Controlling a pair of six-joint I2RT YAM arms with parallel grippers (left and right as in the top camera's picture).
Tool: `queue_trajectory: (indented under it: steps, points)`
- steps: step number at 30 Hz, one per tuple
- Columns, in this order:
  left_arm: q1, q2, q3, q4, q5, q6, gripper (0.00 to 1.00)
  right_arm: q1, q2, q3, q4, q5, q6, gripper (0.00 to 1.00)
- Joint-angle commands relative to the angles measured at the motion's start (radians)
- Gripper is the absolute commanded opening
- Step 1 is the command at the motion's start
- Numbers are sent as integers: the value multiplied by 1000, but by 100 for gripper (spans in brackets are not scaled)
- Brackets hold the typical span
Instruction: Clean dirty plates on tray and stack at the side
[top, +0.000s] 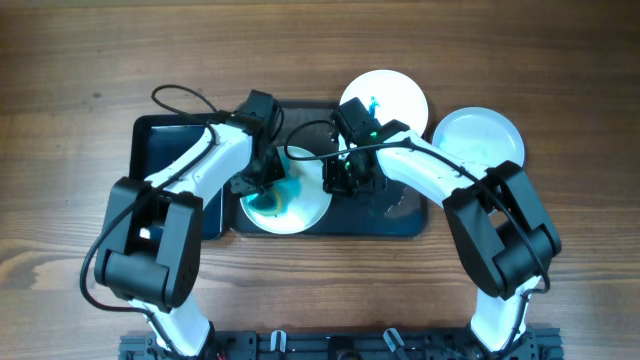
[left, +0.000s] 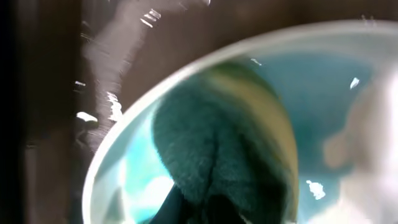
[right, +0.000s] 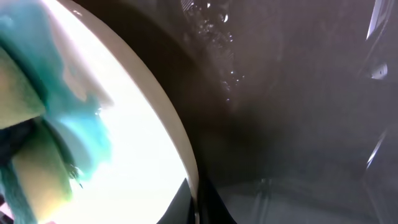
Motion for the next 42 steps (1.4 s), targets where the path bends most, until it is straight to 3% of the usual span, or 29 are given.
queue_trajectory:
  steps: [1, 3, 9, 17, 22, 26, 31, 36, 42]
  points:
    - [-5, 11, -20, -25, 377, 171, 4, -7, 13, 3, 0, -5, -15, 4]
    - [-3, 11, -20, -13, 446, 210, 4, -7, 13, 3, 0, -5, -14, 4]
    - [-4, 11, -20, 109, 386, 201, 4, -7, 13, 3, 1, -5, -13, 4]
    - [-4, 13, -20, 205, -127, 11, 4, -7, 13, 3, 1, -5, -14, 4]
    - [-2, 10, 62, 35, -330, -111, 4, -7, 13, 3, 5, -5, -13, 4]
    - [5, 9, 228, -150, -315, -113, 4, -7, 13, 3, 5, -5, -14, 4]
    - [27, 6, 483, -339, -185, -91, 4, -7, 10, 3, 5, -5, -30, 4]
    - [71, -11, 546, -367, -146, -52, 4, -7, -30, 8, 5, 18, -119, 4]
    - [142, -7, 542, -369, -146, -53, 4, 18, -158, 8, -54, 237, -126, 4]
